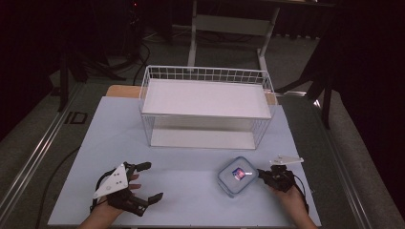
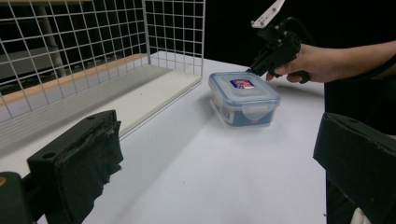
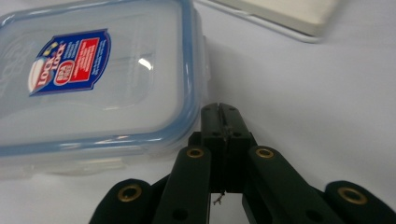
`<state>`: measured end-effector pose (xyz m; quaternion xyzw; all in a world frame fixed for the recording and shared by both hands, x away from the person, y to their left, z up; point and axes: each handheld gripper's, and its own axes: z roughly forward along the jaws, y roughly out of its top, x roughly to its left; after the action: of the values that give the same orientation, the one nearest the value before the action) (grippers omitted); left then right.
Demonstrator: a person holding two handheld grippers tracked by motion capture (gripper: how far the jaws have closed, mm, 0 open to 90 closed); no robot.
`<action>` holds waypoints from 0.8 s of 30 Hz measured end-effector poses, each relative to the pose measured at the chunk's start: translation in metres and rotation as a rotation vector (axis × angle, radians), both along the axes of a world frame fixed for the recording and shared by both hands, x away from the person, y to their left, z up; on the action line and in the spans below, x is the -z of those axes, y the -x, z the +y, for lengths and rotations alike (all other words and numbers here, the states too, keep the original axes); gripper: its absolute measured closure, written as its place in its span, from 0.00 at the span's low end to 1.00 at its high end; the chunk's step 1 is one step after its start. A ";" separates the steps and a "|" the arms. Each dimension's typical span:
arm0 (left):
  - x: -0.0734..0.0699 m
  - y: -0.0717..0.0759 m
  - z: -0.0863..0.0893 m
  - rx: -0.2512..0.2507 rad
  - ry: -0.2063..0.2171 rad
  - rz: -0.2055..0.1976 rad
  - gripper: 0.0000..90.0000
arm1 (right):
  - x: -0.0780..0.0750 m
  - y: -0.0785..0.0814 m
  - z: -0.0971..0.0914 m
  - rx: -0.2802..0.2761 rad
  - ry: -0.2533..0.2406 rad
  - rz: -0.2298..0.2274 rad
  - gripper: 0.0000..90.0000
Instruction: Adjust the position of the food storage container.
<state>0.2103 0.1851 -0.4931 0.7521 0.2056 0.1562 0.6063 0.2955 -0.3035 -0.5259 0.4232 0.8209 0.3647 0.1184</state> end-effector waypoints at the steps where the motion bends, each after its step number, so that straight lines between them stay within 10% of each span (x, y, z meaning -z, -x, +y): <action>1: 0.000 0.000 0.000 0.001 -0.002 -0.002 0.02 | 0.000 0.000 0.007 -0.021 0.001 0.009 1.00; 9: 0.000 0.001 0.000 0.002 -0.013 -0.014 0.02 | -0.008 0.006 0.018 -0.030 0.016 -0.010 1.00; 14: 0.000 0.000 0.001 -0.005 -0.009 -0.012 0.02 | -0.014 0.026 0.012 -0.013 -0.072 0.052 1.00; 24: 0.001 0.000 -0.003 0.004 -0.024 -0.016 0.02 | -0.008 0.045 0.048 -0.157 -0.051 0.121 1.00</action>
<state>0.2107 0.1824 -0.4938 0.7585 0.1974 0.1633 0.5992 0.2501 -0.2556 -0.5182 0.3818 0.8476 0.3675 0.0291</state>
